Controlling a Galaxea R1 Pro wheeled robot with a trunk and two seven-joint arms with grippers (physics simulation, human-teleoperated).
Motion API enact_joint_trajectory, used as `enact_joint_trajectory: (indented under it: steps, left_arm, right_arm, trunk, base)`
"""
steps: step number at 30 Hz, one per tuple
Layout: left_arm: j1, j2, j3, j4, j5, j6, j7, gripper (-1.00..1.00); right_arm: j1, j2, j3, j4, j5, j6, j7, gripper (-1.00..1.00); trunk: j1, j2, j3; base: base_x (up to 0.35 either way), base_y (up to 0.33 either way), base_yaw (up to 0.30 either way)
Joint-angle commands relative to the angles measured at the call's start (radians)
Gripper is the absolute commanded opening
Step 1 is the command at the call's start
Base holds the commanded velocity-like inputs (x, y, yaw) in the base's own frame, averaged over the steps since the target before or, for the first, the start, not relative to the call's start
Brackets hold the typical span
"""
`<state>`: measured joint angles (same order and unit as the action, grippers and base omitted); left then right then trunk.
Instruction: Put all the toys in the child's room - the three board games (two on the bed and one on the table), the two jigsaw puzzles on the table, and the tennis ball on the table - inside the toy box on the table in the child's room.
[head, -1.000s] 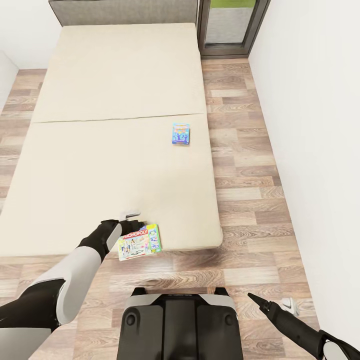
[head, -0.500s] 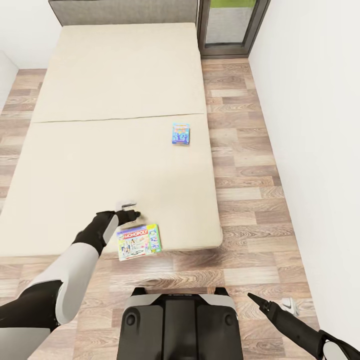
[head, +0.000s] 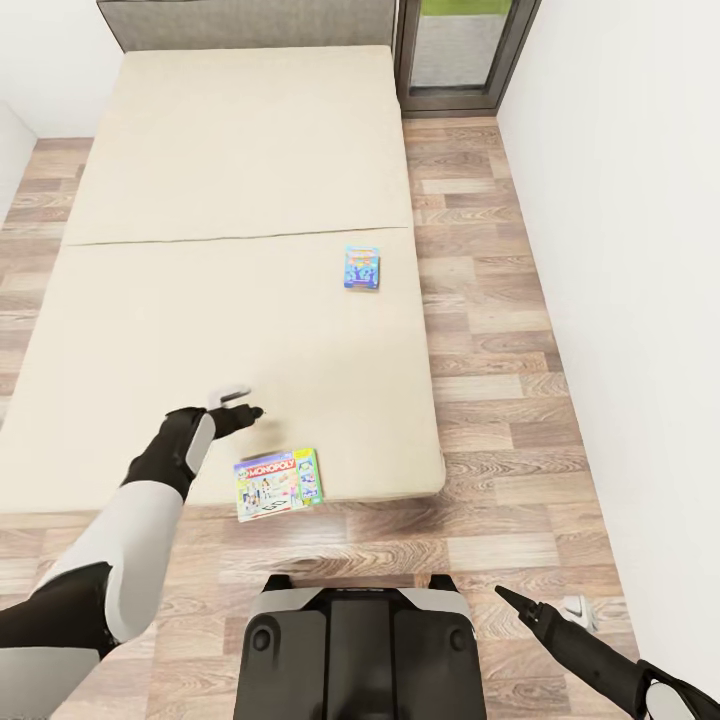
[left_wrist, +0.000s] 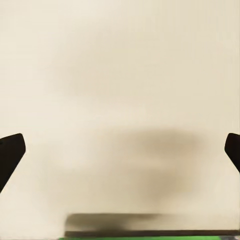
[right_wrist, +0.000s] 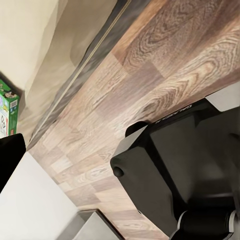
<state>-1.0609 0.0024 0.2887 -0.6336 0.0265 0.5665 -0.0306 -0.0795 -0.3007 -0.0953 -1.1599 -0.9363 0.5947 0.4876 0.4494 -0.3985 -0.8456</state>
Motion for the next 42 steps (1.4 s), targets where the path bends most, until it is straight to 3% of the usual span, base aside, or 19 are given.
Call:
enact_joint_trajectory:
  steps: [1,8,13,15,21,26,34,42]
  left_arm:
    - [0.000,0.005,0.009,-0.009,0.003,0.020,-0.004,1.00]
    - [0.007,0.082,0.028,-0.065,0.011,0.148,-0.039,1.00]
    - [0.023,0.154,0.042,-0.081,0.035,0.214,-0.159,1.00]
    - [0.011,0.142,0.030,-0.092,0.023,0.212,-0.147,1.00]
    - [-0.022,0.108,0.013,-0.092,0.021,0.214,-0.113,1.00]
    - [-0.050,0.079,0.010,-0.085,0.019,0.215,-0.088,1.00]
    - [-0.095,0.034,0.008,-0.082,0.018,0.211,-0.093,1.00]
    - [-0.108,0.034,0.007,-0.082,0.021,0.212,-0.098,1.00]
  right_arm:
    - [0.000,0.000,-0.002,-0.001,-0.006,0.007,0.000,1.00]
    - [0.000,0.000,-0.001,-0.001,-0.004,0.006,0.000,1.00]
    - [0.000,0.000,-0.001,0.000,-0.004,0.005,-0.001,1.00]
    - [0.011,-0.011,-0.013,-0.012,-0.016,-0.006,0.002,1.00]
    - [0.045,-0.012,-0.047,-0.028,-0.045,-0.002,0.002,1.00]
    - [0.073,0.011,-0.075,-0.031,-0.048,-0.023,0.001,1.00]
    - [0.068,0.034,-0.102,-0.031,-0.051,-0.068,0.002,1.00]
    - [0.067,0.039,-0.104,-0.031,-0.051,-0.076,0.004,1.00]
  trunk:
    - [0.001,-0.001,-0.001]
    - [0.001,-0.001,-0.001]
    - [0.001,-0.001,-0.001]
    - [0.001,-0.001,-0.001]
    - [0.001,-0.001,-0.001]
    - [0.001,-0.001,-0.001]
    - [0.001,-0.001,-0.001]
    - [0.001,-0.001,-0.001]
  base:
    - [0.000,0.000,0.000]
    - [0.000,0.000,0.000]
    - [0.000,0.000,0.000]
    - [0.000,0.000,0.000]
    - [0.000,0.000,0.000]
    - [0.000,0.000,0.000]
    - [0.000,0.000,0.000]
    - [0.000,0.000,0.000]
